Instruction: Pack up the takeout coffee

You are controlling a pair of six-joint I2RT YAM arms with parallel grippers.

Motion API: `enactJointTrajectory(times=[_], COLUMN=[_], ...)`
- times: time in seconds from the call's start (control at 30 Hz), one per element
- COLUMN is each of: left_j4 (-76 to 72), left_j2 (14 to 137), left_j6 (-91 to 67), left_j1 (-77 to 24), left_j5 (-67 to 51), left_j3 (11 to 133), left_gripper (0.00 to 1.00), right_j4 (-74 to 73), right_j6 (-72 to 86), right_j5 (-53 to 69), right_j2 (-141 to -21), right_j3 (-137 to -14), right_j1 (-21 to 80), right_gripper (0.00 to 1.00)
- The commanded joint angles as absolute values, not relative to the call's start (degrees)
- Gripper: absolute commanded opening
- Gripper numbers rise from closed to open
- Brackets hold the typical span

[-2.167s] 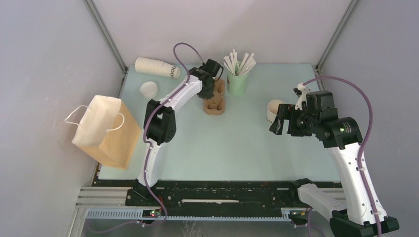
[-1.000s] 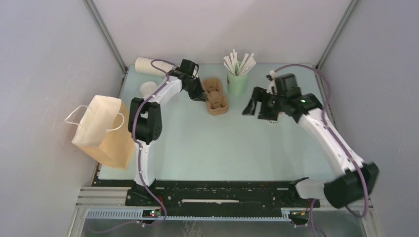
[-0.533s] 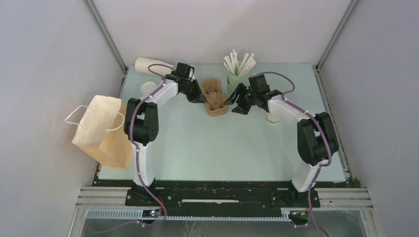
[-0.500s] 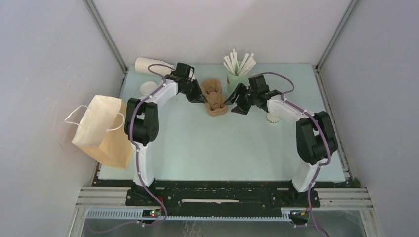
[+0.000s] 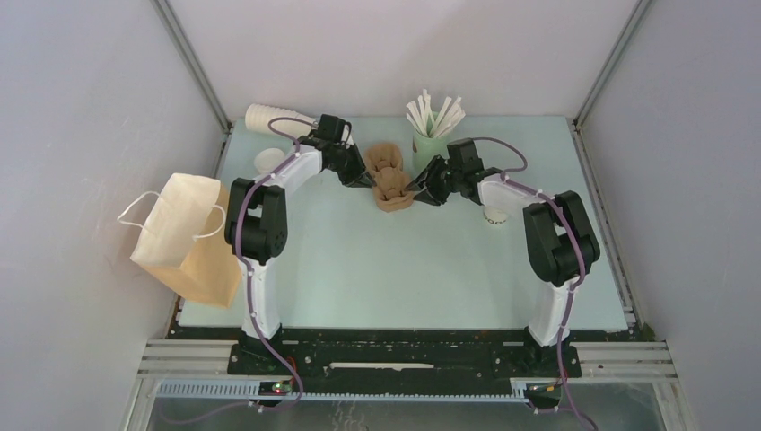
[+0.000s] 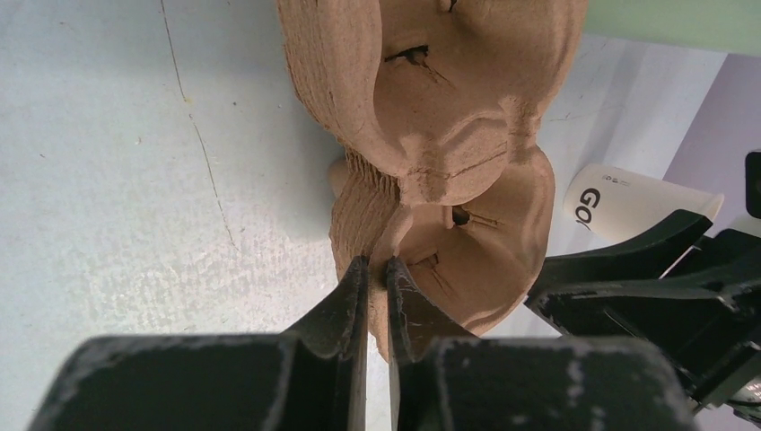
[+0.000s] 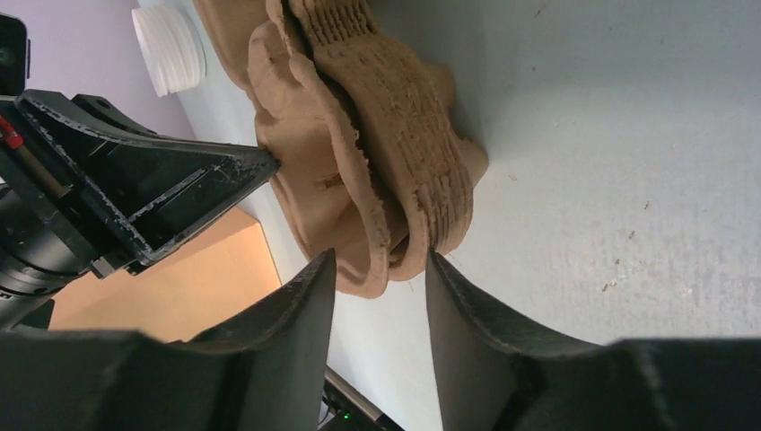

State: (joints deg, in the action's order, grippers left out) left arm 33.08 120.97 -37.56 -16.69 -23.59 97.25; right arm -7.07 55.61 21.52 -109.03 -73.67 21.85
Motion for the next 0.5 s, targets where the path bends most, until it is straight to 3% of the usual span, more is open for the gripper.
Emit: enactJointTrajectory(times=[0.0,0.1,0.3,0.47], left_j4=[32.88,33.08,33.82,34.01], left_j2=[119.09,119.13,119.40,119.58], left_j6=[-36.59,-36.41,-35.83,-35.60], left_j1=[-16.52,-16.47,-16.51,-16.52], left_j5=[-24.69,-24.78,-24.70,-25.12], left_j3=[95.65,95.82,96.58,96.42], left_gripper=[0.00,0.00,0.00,0.00], right_j4=[-2.99,-3.39,-2.65,-0.53], right_j6=[57.53,57.36,57.88,59.68], right_j5=[21.44,21.11,21.43,21.54], right_j2=[-109.59,-109.35,-109.08,-110.59], right_j3=[-73.92,-73.92,-73.92,-73.93], right_j1=[21.71,21.66,21.54,21.83], right_gripper=[0.46,0.40,0.41,0.34])
